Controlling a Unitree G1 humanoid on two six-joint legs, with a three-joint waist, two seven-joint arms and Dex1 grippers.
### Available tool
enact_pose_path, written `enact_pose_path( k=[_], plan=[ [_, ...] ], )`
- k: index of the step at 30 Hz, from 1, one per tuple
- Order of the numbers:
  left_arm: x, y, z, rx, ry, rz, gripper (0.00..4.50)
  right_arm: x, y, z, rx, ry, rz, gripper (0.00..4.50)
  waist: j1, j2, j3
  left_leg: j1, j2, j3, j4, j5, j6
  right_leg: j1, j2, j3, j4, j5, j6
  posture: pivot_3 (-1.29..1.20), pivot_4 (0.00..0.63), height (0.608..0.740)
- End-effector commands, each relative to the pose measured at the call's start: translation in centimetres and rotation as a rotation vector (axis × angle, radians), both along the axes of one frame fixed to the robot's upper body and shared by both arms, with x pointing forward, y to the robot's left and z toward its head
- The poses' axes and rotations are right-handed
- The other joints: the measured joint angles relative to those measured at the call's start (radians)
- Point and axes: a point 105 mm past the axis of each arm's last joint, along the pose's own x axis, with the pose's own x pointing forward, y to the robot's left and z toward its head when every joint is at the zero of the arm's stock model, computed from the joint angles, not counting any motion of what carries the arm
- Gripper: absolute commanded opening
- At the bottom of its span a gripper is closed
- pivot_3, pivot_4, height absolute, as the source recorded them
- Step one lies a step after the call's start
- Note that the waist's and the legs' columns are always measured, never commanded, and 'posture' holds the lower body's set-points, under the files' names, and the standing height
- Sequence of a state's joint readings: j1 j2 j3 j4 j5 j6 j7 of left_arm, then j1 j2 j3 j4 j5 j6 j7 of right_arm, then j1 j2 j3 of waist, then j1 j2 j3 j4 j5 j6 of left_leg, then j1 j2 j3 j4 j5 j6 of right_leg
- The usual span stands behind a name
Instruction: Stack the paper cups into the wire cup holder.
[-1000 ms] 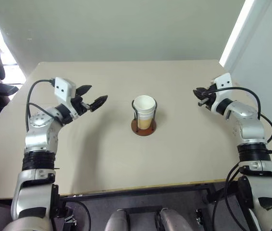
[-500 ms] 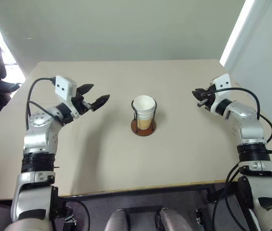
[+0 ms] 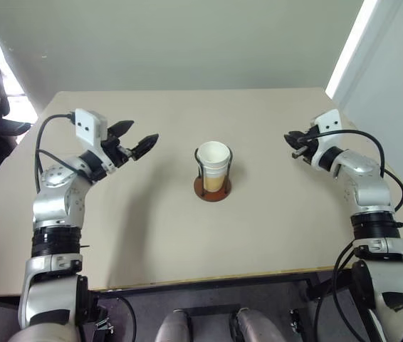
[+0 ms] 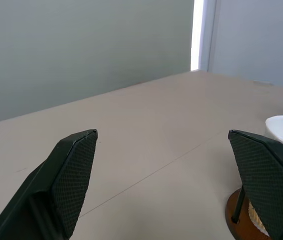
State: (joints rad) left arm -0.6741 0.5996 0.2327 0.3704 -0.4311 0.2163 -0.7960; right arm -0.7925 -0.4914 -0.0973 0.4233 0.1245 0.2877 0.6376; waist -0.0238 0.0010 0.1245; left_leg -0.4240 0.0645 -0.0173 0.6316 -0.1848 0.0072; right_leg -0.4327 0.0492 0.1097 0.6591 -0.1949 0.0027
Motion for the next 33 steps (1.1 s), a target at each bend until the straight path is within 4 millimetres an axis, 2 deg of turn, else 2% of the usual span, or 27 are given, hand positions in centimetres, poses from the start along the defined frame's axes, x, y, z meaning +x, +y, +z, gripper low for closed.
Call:
enact_pose_path(
  k=[1, 14, 24, 33],
  plan=[
    [-0.4, 0.2, 1.9, -0.016, -0.066, 0.008, 4.50, -0.1, 0.5, 1.7, 0.004, -0.056, 0.018, 0.57, 0.000, 0.000, 0.000, 0.000, 0.000, 0.000, 0.000, 0.000, 0.000, 0.000, 0.000, 0.000, 0.000, 0.000, 0.000, 0.00, 0.150, 0.740],
    [-0.8, -0.1, 1.7, -0.017, -0.053, -0.034, 4.50, -0.1, 0.6, 1.8, 0.007, -0.055, 0.022, 0.57, 0.000, 0.000, 0.000, 0.000, 0.000, 0.000, 0.000, 0.000, 0.000, 0.000, 0.000, 0.000, 0.000, 0.000, 0.000, 0.00, 0.150, 0.740],
    [-0.9, 0.9, 1.8, -0.017, -0.052, -0.007, 4.50, -0.4, 0.3, 1.4, 0.010, -0.044, 0.027, 0.57, 0.000, 0.000, 0.000, 0.000, 0.000, 0.000, 0.000, 0.000, 0.000, 0.000, 0.000, 0.000, 0.000, 0.000, 0.000, 0.00, 0.150, 0.740],
    [-0.9, 1.0, 1.7, -0.023, -0.051, -0.004, 4.50, -0.5, 0.2, 1.6, 0.007, -0.043, 0.031, 0.57, 0.000, 0.000, 0.000, 0.000, 0.000, 0.000, 0.000, 0.000, 0.000, 0.000, 0.000, 0.000, -0.001, -0.001, -0.001, 0.00, 0.150, 0.740]
  ],
)
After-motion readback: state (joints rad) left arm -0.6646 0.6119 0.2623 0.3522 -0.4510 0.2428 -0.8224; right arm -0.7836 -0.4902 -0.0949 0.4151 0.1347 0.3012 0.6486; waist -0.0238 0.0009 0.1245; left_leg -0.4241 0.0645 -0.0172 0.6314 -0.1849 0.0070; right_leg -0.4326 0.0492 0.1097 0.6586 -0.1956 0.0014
